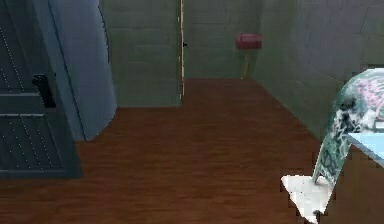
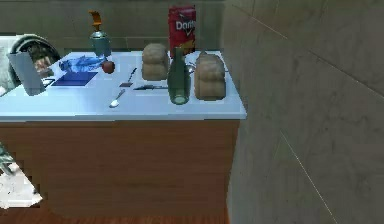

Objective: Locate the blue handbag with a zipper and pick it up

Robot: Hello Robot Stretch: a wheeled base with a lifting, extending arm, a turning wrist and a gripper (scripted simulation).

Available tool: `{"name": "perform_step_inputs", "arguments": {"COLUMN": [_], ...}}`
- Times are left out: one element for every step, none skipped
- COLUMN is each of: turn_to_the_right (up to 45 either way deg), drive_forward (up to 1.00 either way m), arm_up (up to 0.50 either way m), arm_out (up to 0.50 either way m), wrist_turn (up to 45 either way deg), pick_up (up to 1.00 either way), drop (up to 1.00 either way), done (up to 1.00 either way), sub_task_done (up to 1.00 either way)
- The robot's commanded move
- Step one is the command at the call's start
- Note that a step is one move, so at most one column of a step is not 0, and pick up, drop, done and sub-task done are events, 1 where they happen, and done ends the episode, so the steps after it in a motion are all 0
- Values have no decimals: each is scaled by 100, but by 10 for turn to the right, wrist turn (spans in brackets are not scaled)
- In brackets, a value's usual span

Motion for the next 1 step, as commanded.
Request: {"name": "perform_step_inputs", "arguments": {"turn_to_the_right": [0], "drive_forward": [30], "arm_up": [0], "arm_out": [0], "wrist_turn": [0], "pick_up": [0], "drop": [0], "done": [0], "sub_task_done": [0]}}
